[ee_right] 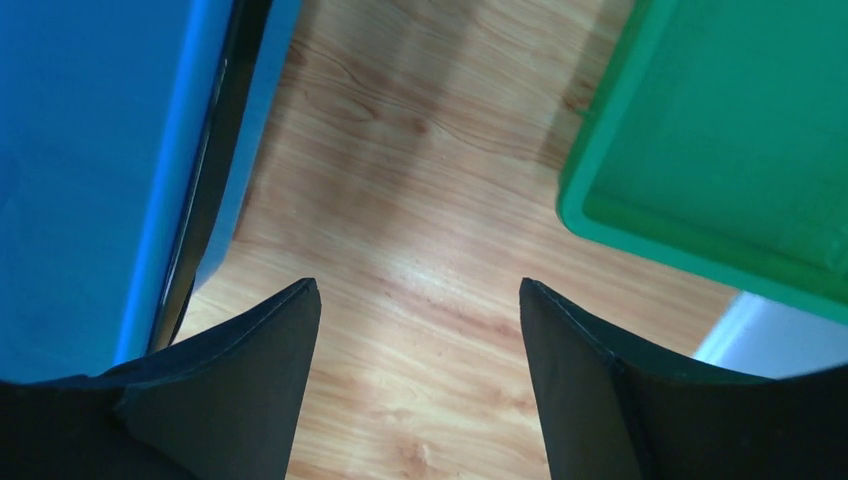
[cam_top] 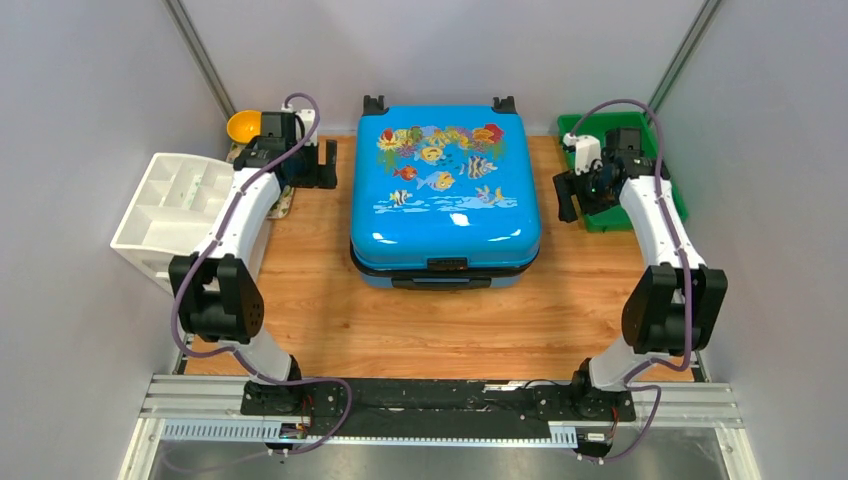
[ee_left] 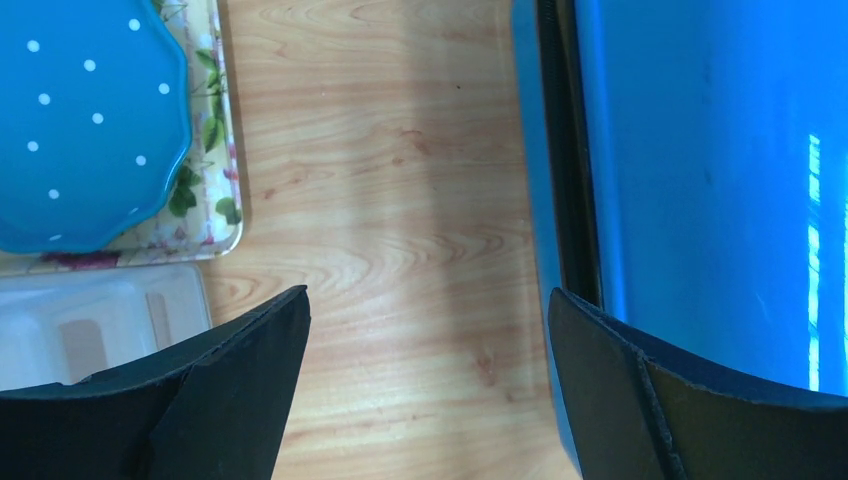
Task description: Open, take out, and arrange the luggage
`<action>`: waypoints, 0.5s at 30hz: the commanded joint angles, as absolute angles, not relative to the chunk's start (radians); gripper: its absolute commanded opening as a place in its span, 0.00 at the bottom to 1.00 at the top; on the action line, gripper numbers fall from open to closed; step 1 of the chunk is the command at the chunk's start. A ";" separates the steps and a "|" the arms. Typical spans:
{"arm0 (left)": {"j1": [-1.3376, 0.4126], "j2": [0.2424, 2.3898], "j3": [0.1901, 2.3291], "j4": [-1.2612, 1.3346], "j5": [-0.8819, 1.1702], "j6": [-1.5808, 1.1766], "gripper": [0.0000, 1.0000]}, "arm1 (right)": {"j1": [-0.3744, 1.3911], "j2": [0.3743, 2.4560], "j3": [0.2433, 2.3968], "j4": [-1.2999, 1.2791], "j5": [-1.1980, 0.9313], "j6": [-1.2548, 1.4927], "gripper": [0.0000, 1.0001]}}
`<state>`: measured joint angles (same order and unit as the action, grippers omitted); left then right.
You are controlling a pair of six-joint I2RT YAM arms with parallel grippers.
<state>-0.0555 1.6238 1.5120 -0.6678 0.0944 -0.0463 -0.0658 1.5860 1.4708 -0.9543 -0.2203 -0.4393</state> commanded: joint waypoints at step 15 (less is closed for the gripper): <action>-0.044 1.851 1.672 -0.479 0.054 -0.060 0.96 | 0.181 1.439 1.010 -0.479 -0.650 -0.522 0.66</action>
